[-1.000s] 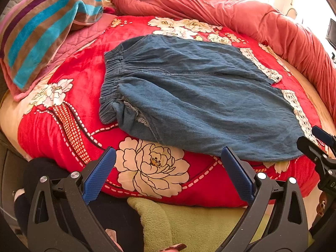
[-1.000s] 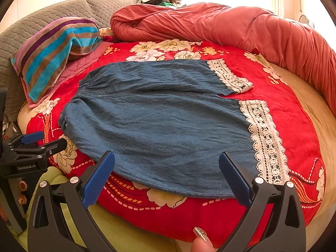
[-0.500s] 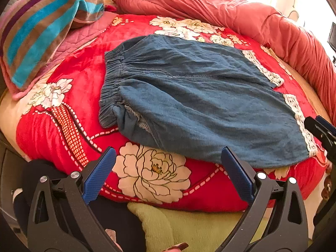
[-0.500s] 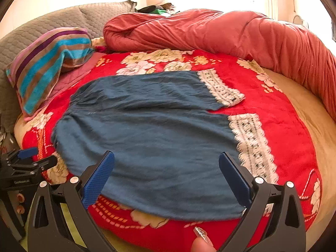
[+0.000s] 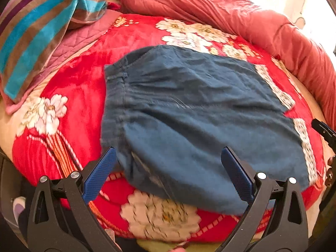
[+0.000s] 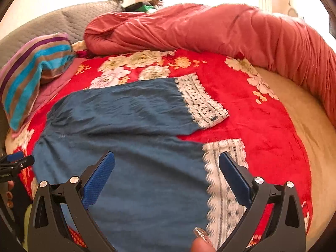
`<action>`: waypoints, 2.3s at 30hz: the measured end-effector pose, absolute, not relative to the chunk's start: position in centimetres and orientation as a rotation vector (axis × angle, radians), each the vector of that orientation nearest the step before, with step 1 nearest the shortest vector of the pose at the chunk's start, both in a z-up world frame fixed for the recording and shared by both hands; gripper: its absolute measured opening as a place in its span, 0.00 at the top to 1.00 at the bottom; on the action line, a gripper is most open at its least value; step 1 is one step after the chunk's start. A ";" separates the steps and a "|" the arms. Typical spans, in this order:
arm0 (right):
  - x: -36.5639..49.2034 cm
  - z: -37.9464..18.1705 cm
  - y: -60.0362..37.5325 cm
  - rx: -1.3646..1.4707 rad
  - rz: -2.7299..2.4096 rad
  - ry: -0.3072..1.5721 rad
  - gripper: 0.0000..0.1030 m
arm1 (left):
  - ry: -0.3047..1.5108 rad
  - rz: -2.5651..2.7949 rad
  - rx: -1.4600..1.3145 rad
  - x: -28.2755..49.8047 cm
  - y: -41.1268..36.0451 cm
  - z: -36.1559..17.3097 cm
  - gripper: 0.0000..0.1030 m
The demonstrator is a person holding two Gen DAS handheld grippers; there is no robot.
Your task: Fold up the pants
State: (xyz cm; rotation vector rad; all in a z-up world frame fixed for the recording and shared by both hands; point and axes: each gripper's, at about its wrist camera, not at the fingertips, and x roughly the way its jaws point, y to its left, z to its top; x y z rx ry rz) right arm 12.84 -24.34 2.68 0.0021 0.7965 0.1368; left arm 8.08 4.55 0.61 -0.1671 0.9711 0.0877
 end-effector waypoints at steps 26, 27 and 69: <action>41.3 -3.8 -27.4 -0.049 0.146 1.017 0.24 | 1.006 0.118 -0.025 17.2 7.3 -5.0 0.13; 41.8 -4.5 -27.4 -0.038 0.171 1.050 0.24 | 1.003 0.118 -0.026 17.1 7.4 -5.0 0.13; 28.5 -4.9 -12.9 -0.316 0.529 1.071 0.21 | 0.978 0.102 -0.088 14.9 8.6 -4.7 0.11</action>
